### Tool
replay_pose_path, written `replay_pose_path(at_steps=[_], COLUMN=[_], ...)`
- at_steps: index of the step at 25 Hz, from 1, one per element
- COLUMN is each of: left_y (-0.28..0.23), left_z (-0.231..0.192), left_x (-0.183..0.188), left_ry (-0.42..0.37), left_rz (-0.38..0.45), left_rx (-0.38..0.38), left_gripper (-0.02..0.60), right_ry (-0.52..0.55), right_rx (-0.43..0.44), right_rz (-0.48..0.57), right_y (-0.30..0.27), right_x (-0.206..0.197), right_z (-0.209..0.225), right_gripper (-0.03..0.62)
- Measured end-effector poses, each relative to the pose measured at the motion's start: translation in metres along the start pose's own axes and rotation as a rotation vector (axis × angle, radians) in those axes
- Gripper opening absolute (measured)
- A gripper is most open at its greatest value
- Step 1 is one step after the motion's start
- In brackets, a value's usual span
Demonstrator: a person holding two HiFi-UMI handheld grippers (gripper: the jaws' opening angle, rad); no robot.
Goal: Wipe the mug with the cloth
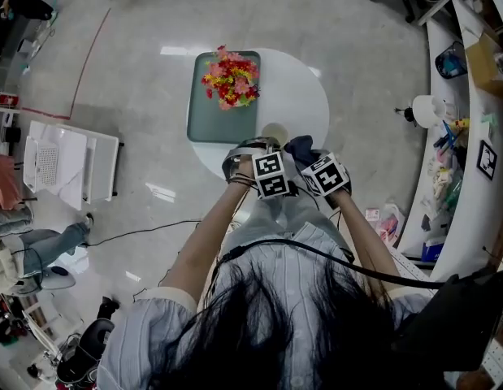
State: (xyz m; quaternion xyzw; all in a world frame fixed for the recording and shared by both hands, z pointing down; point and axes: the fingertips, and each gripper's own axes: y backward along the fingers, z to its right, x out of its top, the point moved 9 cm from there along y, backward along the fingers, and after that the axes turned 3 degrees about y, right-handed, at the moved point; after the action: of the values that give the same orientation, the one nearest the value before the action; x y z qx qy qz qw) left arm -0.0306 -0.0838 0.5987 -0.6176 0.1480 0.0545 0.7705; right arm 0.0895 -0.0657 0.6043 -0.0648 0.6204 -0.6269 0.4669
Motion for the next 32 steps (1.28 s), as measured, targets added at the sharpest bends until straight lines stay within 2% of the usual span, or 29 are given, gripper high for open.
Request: replay_pose_path(at_steps=[5,7,14,21,25,26,27,28,29,32], left_y=[0.002,0.003,0.003,0.003,0.003,0.002,0.002,0.002,0.003,0.011], left_z=[0.0,0.001,0.002,-0.002,-0.002,-0.002,-0.002,-0.003,-0.005,-0.013], left_x=[0.001,0.0,-0.001,-0.003,-0.004,-0.004,-0.004,-0.003,-0.001,0.004], left_ry=[-0.121,-0.2,-0.521,-0.895,-1.13,-1.16,-1.156,-1.114,-1.038,-0.706], left_rz=[0.004,0.006,-0.024,-0.079,-0.108,-0.116,-0.117,-0.111,-0.098,-0.047], left_rx=[-0.049,-0.059,-0.105,-0.123,-0.07,-0.054,-0.044,-0.038,-0.033,-0.032], left_gripper=[0.052,0.052,0.052,0.052,0.052,0.052,0.052,0.054,0.06,0.109], right_ry=[0.057,0.078,0.122,0.141,0.143,0.142,0.14,0.138,0.137,0.138], right_rx=[0.009,0.011,0.016,0.01,0.009,0.008,0.006,0.006,0.009,0.017], right_rz=[-0.026,-0.039,-0.066,-0.08,-0.084,-0.085,-0.086,-0.086,-0.085,-0.078], right_y=[0.0,0.0,0.002,0.006,0.007,0.007,0.008,0.008,0.008,0.008], right_x=[0.002,0.002,0.001,0.003,0.004,0.004,0.004,0.004,0.004,0.001], right_z=[0.005,0.007,0.014,0.02,0.021,0.021,0.021,0.021,0.02,0.02], right_gripper=[0.101,0.101,0.101,0.101,0.101,0.101,0.101,0.101,0.101,0.101])
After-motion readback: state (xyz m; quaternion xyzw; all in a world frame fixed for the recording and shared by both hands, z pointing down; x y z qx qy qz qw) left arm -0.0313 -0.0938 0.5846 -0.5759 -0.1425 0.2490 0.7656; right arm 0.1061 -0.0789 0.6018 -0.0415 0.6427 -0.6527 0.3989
